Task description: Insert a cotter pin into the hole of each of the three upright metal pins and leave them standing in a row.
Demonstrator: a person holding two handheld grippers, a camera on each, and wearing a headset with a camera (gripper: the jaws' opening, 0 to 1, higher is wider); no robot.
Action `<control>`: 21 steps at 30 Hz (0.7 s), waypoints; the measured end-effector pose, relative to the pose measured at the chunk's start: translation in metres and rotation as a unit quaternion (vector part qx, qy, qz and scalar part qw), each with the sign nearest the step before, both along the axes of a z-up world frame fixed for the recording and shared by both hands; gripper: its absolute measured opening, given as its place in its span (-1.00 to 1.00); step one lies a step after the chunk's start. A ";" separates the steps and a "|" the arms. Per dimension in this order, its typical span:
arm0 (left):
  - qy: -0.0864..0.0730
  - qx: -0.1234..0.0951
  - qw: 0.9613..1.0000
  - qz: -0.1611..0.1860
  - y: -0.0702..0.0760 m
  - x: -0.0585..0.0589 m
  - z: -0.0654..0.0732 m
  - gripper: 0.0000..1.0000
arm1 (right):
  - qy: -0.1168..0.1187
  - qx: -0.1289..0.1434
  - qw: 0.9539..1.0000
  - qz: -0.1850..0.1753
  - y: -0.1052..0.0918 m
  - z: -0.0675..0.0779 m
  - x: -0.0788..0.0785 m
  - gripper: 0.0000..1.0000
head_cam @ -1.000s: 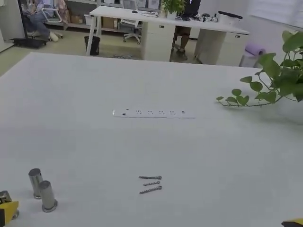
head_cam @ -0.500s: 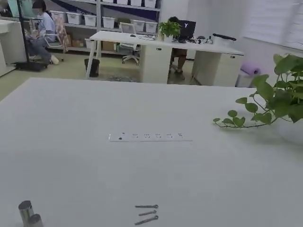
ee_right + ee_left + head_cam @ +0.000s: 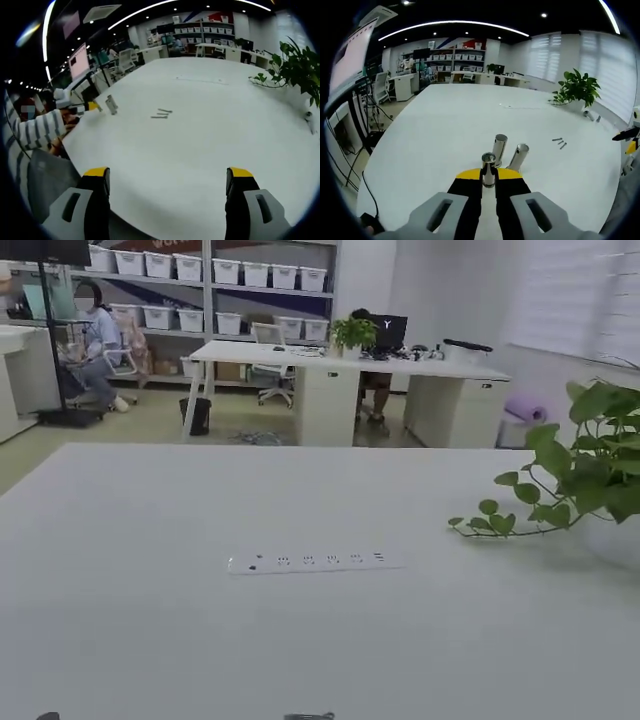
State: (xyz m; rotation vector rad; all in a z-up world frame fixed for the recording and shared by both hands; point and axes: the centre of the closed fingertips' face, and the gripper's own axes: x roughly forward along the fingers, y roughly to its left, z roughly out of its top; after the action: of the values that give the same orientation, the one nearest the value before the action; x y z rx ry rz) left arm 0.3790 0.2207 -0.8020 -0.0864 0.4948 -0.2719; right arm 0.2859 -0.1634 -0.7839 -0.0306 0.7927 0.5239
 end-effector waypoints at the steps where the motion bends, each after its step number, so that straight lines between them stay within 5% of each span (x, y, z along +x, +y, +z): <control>1: -0.001 -0.006 1.000 0.001 -0.001 -0.001 0.002 -0.87 | 0.000 0.000 1.000 0.001 0.000 0.000 0.000 0.95; 21: -0.013 0.007 0.997 -0.072 -0.037 -0.029 0.026 -0.87 | -0.017 0.009 1.000 -0.005 -0.005 0.003 -0.004 0.95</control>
State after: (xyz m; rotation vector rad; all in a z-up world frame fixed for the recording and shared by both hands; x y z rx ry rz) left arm 0.3504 0.1839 -0.7756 -0.0337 0.4780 -0.4098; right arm 0.2823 -0.1682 -0.7809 -0.0186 0.7547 0.5199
